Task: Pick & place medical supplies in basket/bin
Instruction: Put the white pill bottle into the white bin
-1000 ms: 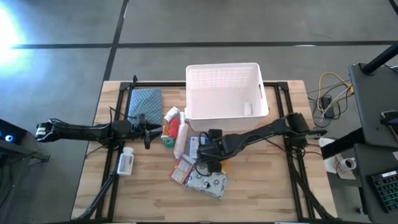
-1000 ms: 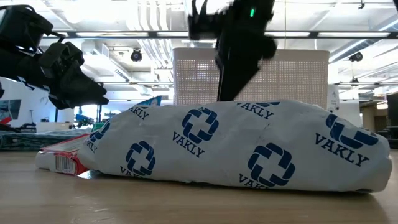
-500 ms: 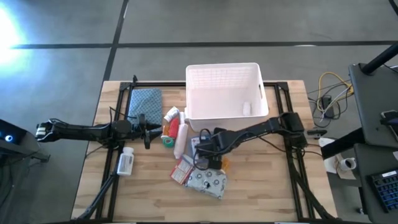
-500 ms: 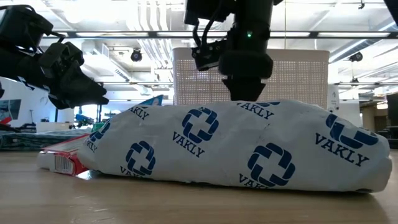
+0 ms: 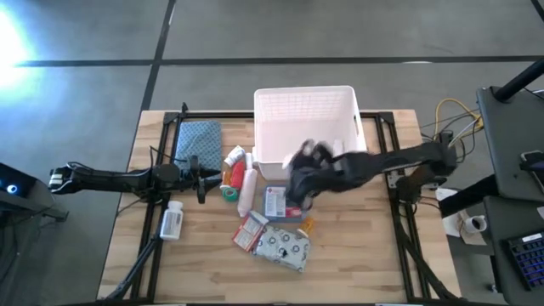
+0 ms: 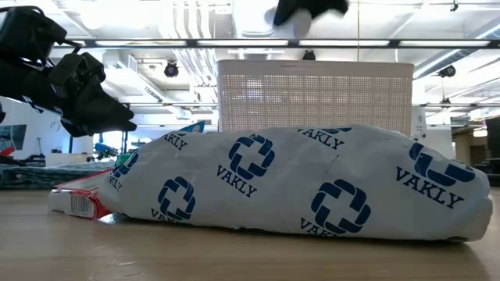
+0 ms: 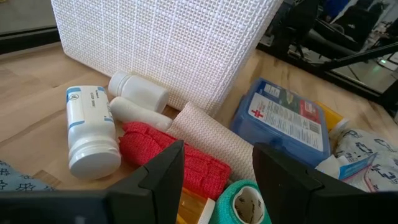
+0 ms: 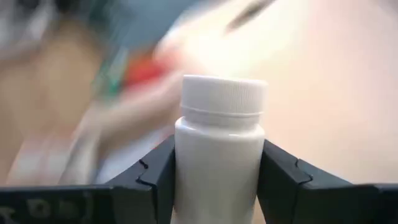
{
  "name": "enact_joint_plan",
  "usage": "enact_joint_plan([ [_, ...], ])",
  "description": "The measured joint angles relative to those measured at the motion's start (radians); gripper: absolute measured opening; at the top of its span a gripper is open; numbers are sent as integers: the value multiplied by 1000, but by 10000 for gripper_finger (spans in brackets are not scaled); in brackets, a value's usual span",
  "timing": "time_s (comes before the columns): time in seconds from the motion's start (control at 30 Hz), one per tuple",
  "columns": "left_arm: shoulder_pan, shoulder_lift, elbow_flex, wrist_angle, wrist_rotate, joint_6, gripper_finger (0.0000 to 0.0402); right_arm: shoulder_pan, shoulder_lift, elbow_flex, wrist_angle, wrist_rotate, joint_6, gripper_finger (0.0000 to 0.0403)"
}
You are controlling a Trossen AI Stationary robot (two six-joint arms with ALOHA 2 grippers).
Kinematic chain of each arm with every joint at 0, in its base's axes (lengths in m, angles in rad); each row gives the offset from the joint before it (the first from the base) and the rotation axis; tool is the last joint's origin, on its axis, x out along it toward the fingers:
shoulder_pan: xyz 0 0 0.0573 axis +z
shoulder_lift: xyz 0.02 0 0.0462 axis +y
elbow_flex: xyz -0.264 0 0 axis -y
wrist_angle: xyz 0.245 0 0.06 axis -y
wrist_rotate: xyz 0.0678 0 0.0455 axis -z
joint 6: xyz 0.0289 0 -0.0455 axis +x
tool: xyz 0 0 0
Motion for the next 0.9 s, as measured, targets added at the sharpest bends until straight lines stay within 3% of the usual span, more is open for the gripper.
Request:
enact_joint_plan([
  [0.07,0,0,0,0,-1,0,171,-29,-55,3,-4,155,59,180],
  [0.13,0,0,0,0,0,0,171,-98,-94,-5,-8,175,115,205],
  [0.33,0,0,0,0,1,0,171,-367,-110,-37,-9,-91,110,249],
  [0.43,0,0,0,3,-3,0,171,-432,-81,-40,-8,-182,46,252],
  [0.63,2,10,15,84,-264,-2,171,-452,-32,-31,-9,-292,-17,254],
  [0.9,1,21,77,96,-269,-52,171,-425,-26,-16,-11,-296,-27,255],
])
